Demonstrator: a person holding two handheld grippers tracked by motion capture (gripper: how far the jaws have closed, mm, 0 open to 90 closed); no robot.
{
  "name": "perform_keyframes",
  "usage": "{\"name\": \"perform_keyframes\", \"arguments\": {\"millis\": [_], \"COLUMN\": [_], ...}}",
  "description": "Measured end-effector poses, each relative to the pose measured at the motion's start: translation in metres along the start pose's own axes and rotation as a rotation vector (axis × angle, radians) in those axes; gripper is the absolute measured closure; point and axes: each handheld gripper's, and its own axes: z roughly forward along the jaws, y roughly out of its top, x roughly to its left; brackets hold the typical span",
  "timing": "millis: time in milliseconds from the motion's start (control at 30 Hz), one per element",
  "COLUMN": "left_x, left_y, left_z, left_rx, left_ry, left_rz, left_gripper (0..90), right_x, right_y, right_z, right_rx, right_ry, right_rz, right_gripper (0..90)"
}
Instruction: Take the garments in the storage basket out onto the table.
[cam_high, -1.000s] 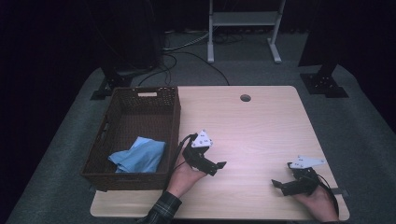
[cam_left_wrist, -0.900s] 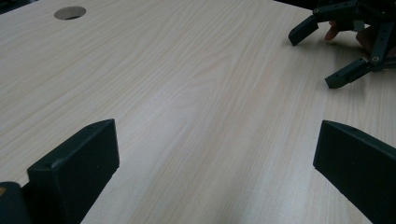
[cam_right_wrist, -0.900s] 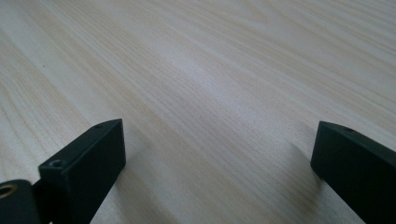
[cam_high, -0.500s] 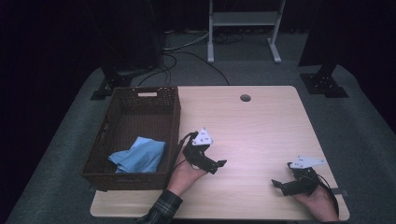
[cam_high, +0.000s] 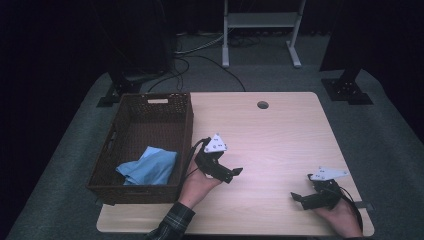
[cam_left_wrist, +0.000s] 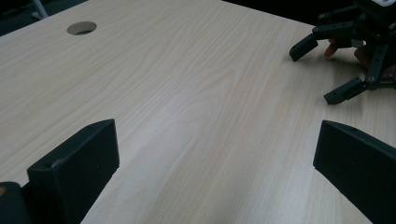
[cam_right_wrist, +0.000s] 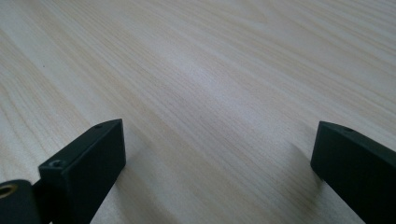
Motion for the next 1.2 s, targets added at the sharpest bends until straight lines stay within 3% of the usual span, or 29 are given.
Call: {"name": "perform_keyframes", "arguments": {"millis": [1200], "left_x": [0.005], "left_y": [0.018], "left_z": [-0.013], "left_rx": [-0.029], "left_ry": [0.008], "left_rz": [0.012], "left_gripper": [0.0], "right_x": [0.000], "right_y": [0.000], "right_z": [0.000], "right_rx": [0.000], "right_ry": [0.000], "right_rz": [0.001], "right_gripper": [2.1]}}
